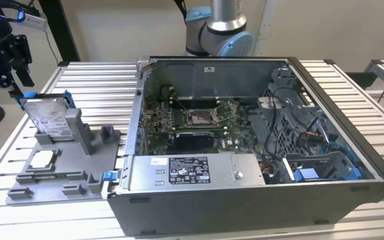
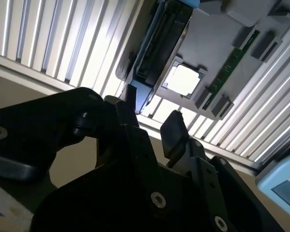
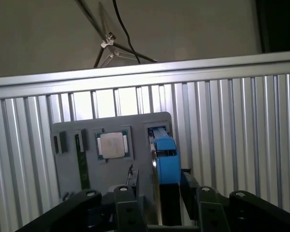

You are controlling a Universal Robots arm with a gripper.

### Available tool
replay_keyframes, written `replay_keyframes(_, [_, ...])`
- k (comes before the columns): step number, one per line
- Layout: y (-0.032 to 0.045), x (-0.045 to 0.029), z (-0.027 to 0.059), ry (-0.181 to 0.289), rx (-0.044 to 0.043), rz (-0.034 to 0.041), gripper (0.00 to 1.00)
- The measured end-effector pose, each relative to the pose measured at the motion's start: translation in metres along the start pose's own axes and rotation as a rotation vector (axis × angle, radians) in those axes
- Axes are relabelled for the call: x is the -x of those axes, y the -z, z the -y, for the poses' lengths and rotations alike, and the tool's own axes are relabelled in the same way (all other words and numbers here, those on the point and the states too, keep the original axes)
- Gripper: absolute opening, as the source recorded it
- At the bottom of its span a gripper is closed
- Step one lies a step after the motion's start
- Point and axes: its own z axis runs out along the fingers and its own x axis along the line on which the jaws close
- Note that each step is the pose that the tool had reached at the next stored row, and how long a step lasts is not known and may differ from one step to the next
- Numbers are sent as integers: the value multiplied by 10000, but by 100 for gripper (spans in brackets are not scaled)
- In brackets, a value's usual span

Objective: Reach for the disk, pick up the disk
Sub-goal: 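Pick up the disk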

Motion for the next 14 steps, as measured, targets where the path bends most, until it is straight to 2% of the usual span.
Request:
replay_keyframes(2, [-10, 1, 8, 3, 4, -1, 0])
replay_keyframes(9, [-129, 23, 12, 16, 7, -2, 0])
replay_keyframes(12, [-163, 41, 10, 18, 4, -56, 0])
replay_keyframes(13, [-174, 47, 10, 19, 1, -71, 100])
replay_keyframes(14, [-189, 52, 9, 19, 1, -74, 100])
